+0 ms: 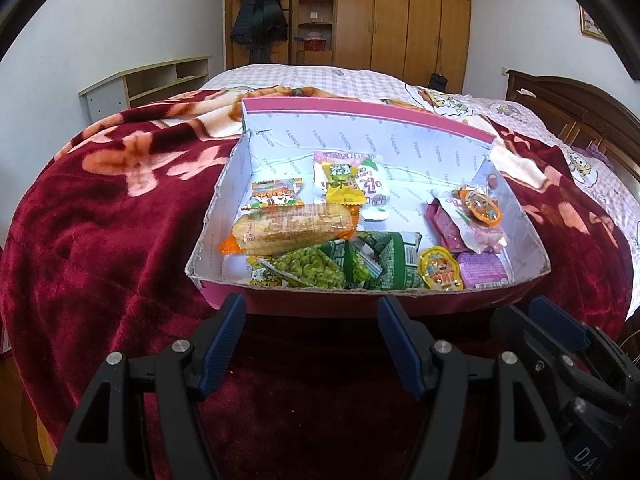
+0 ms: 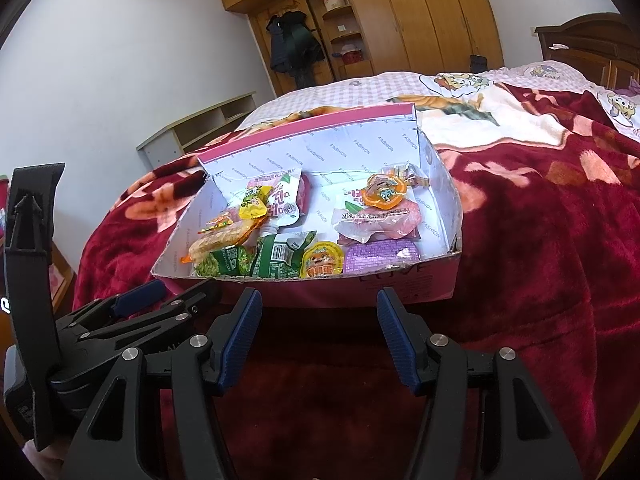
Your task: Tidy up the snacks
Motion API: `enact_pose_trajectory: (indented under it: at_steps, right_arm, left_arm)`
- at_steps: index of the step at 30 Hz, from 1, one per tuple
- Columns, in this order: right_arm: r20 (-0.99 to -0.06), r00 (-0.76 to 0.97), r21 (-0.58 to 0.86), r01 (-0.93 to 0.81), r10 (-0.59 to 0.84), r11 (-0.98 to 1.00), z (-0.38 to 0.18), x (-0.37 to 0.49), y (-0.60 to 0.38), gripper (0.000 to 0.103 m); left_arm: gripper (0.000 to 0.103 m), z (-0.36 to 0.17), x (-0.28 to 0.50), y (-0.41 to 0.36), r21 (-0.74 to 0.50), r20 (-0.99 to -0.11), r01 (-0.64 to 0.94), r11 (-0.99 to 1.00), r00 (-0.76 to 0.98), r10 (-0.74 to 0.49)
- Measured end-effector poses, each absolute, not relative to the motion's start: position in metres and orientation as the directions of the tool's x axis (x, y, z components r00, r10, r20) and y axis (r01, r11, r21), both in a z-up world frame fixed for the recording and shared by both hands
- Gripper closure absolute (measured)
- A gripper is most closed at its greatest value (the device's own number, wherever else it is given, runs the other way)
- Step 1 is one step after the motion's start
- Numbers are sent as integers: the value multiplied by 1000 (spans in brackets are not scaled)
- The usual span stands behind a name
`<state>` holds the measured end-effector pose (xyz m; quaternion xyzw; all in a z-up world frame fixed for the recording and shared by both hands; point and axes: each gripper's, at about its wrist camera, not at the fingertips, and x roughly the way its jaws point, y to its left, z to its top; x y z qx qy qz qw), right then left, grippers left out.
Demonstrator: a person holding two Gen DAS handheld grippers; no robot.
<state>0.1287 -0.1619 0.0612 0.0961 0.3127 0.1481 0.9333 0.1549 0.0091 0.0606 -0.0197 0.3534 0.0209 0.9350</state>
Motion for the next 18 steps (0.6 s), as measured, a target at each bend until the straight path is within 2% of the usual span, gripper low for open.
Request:
enact_pose_trajectory:
  at_steps: [18]
  right_arm:
    - [-559, 757, 277, -214, 338, 937, 59, 128, -162, 42]
  left_arm:
    - [31, 59, 156, 7, -28, -675, -50, 998, 738, 18]
